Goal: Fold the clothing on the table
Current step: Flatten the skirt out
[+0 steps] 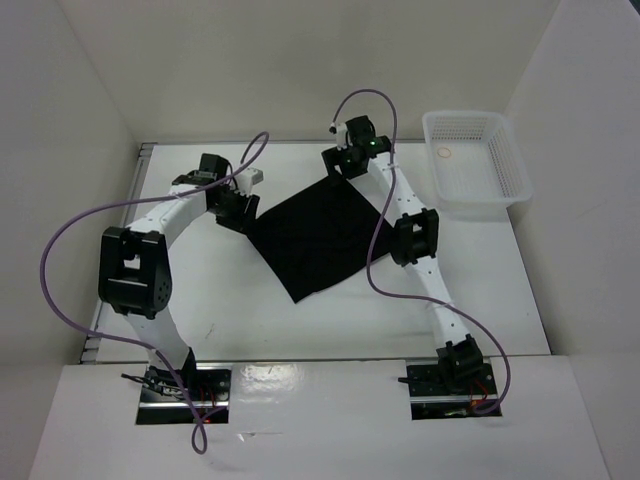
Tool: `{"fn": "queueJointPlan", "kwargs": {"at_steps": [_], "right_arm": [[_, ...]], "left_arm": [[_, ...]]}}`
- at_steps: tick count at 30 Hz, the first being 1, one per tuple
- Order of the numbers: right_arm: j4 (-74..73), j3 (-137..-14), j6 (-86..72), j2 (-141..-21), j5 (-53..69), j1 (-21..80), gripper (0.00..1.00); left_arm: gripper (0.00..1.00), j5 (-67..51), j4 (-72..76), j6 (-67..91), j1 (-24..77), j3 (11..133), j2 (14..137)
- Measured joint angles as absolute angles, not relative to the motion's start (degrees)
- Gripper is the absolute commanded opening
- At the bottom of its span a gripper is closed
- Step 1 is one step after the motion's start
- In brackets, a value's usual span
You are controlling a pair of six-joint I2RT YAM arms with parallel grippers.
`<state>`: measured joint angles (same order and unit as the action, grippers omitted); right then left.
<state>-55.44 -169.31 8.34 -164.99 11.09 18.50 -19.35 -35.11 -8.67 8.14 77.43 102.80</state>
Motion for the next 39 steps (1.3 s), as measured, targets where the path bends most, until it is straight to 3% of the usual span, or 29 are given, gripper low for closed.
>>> {"fn": "queueJointPlan", "kwargs": {"at_steps": [10,14,17,19,22,30,33,36,37,39], "right_arm": [[-54.06,-169.95,8.8,-166.76,8.49,19.77,0.65],[-54.22,-169.95,9.39,-166.78,7.81,21.45,0.51],[-54.41,-169.95,10.35,-166.78,7.7,23.4,0.3],[-54.57,-169.95,10.85,-166.78,7.68,24.86,0.22],[-54.61,-169.95,11.57,-166.78,7.68,27.42,0.16],[-54.98,-171.89,14.79,-167.52,7.88,35.11,0.16],[-55.13,-174.36,16.23,-168.24,8.32,37.93,0.23],[-55.07,-176.27,17.45,-168.92,8.62,40.47,0.42],[-54.92,-176.72,17.69,-169.14,8.71,41.17,0.61],[-54.68,-176.81,18.09,-169.27,8.78,42.63,0.83]], "left_arm": [[0.58,-19.16,-34.83,-8.6,4.32,75.79,102.35],[0.58,-19.16,-34.83,-8.6,4.19,75.07,101.78],[0.58,-19.18,-34.94,-8.6,3.99,74.52,100.88],[0.58,-19.2,-34.81,-8.6,3.81,74.24,100.27],[0.58,-19.29,-34.81,-8.58,3.31,73.84,99.37],[0.59,-19.46,-34.83,-8.58,2.28,71.94,96.92],[0.59,-19.57,-35.05,-8.58,2.26,71.42,96.09],[0.59,-19.81,-35.07,-8.58,2.26,70.85,95.31],[0.59,-19.84,-35.14,-8.58,2.26,70.7,95.02],[0.59,-19.86,-35.16,-8.58,2.26,70.37,94.32]]}}
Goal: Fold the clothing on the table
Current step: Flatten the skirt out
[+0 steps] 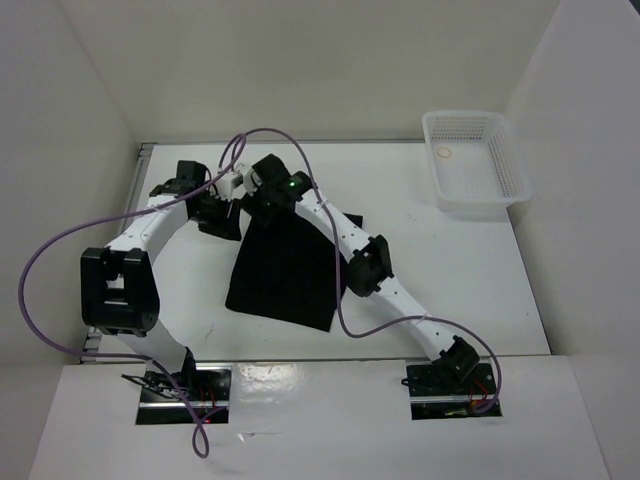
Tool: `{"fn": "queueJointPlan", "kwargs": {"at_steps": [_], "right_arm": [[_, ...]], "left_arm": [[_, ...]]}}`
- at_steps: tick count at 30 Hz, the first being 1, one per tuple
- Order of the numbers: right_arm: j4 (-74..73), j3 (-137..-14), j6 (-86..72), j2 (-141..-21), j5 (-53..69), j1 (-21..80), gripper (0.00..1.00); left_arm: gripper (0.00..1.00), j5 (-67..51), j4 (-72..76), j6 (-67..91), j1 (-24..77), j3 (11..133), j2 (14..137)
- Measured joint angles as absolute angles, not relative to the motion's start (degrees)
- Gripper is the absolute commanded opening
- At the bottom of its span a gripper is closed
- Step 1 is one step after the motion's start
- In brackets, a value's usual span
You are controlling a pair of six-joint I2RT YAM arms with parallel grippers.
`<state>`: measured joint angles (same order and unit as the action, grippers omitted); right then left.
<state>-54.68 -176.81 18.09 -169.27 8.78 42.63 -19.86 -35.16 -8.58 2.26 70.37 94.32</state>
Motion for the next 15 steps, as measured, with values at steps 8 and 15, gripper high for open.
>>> {"fn": "queueJointPlan", "kwargs": {"at_steps": [8,15], "right_arm": [[-55.11,-176.35,16.64,-167.59,7.57,44.91,0.93],[-55.35,-153.4,14.74,-144.22,11.55,34.2,0.99]], "left_arm": [[0.62,-20.91,-35.68,-8.58,2.26,70.08,93.01],[0.69,-24.01,-36.25,-8.56,2.26,72.99,93.21]]}}
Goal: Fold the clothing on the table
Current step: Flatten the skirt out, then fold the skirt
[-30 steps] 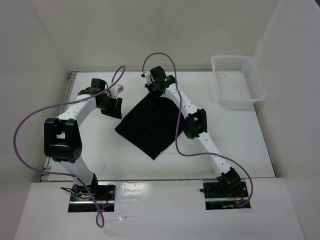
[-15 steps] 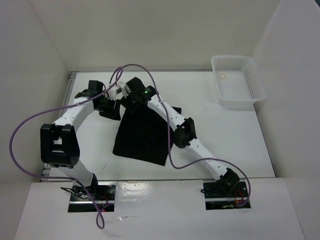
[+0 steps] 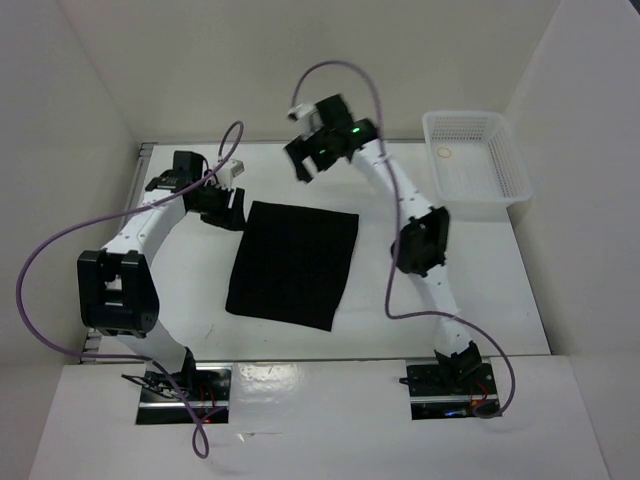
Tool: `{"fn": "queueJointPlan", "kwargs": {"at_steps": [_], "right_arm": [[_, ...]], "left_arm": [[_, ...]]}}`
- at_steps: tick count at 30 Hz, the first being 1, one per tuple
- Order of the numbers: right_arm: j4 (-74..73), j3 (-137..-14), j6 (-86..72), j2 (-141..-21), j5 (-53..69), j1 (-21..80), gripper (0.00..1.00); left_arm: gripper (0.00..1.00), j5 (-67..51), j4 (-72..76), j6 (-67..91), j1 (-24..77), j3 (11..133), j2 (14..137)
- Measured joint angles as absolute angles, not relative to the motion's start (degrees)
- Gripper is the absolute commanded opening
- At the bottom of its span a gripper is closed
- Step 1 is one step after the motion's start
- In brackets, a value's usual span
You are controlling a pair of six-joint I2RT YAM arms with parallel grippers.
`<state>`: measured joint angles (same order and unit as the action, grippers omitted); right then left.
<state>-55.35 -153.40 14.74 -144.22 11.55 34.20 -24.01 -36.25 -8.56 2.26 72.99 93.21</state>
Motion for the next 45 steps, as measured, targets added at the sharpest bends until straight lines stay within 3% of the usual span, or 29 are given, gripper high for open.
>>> {"fn": "queueJointPlan", "kwargs": {"at_steps": [8,12,16,24,45], "right_arm": [[-56.62,-124.66,17.12,-116.88,15.9,9.54,0.99],[-57.39,-102.48,17.91,-106.24,16.29,10.02,0.99],[-57.6,-92.23,18.13,-101.69,16.36,14.13,0.99],[-57.56,-87.72,18.15,-96.38,15.75,14.09,0.99],[-57.52,-87.64,18.09,-96.29,13.3,14.09,0.99]], "left_arm": [[0.68,-28.86,-33.26,-8.62,2.26,84.9,104.84],[0.68,-29.95,-32.75,-8.6,2.26,89.25,113.12],[0.68,-30.04,-32.99,-8.73,2.26,91.85,117.54],[0.68,-27.79,-31.99,-8.86,2.26,96.44,121.64],[0.64,-24.97,-33.01,-8.91,2.5,108.4,133.03]]}}
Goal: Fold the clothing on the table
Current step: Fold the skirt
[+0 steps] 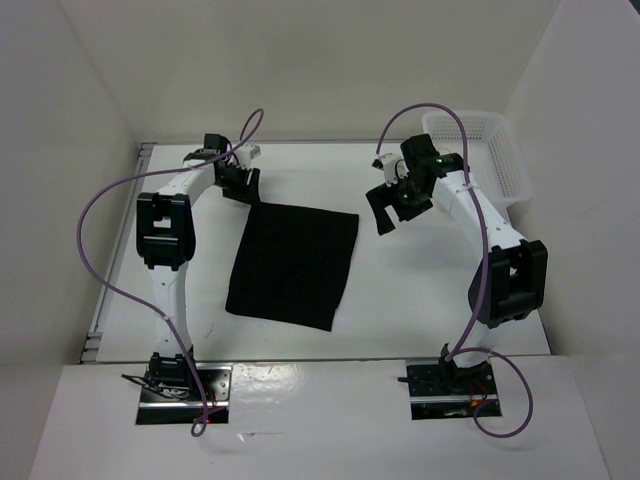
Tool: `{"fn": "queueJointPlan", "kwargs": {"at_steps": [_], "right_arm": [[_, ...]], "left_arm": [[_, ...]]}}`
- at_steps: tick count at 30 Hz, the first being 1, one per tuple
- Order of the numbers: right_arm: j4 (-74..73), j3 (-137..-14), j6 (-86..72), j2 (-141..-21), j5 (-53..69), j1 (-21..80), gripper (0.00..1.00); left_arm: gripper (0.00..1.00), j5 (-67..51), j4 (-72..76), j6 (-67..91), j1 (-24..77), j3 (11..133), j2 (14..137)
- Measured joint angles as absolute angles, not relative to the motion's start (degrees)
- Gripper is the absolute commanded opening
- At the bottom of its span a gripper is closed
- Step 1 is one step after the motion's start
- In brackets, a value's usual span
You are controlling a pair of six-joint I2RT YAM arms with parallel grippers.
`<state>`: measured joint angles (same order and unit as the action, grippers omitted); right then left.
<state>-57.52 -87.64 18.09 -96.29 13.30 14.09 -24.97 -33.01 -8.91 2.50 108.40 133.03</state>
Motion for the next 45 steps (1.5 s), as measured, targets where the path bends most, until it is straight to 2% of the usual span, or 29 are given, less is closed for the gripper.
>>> {"fn": "queueJointPlan", "kwargs": {"at_steps": [10,14,15,18,25,34,45], "right_arm": [[-57.52,-87.64,17.98,-96.29,12.64,14.09,0.99],[-57.49,-87.66,17.89,-96.33,12.4,14.09,0.99],[-57.49,-87.66,17.89,-96.38,12.43,14.09,0.99],[-57.49,-87.66,17.87,-96.57,12.47,14.09,0.99],[-56.18,-87.74,16.05,-99.48,14.24,14.09,0.98],[-50.74,-91.57,9.1,-110.96,17.19,14.81,0.95],[-42.68,-99.79,2.09,-124.64,15.18,24.45,0.94]], "left_arm": [[0.63,-26.87,-34.46,-12.03,4.21,107.5,132.84],[0.46,-27.73,-33.89,-12.93,4.27,105.8,132.14],[0.3,-27.92,-33.63,-13.37,4.27,105.27,132.0],[0.0,-28.73,-33.63,-13.23,4.25,104.22,131.9],[0.0,-28.71,-32.32,-10.15,4.29,101.78,130.54],[0.0,-28.47,-31.99,-2.83,1.74,97.93,128.4],[0.0,-26.35,-31.48,0.23,0.45,92.09,124.4]]}}
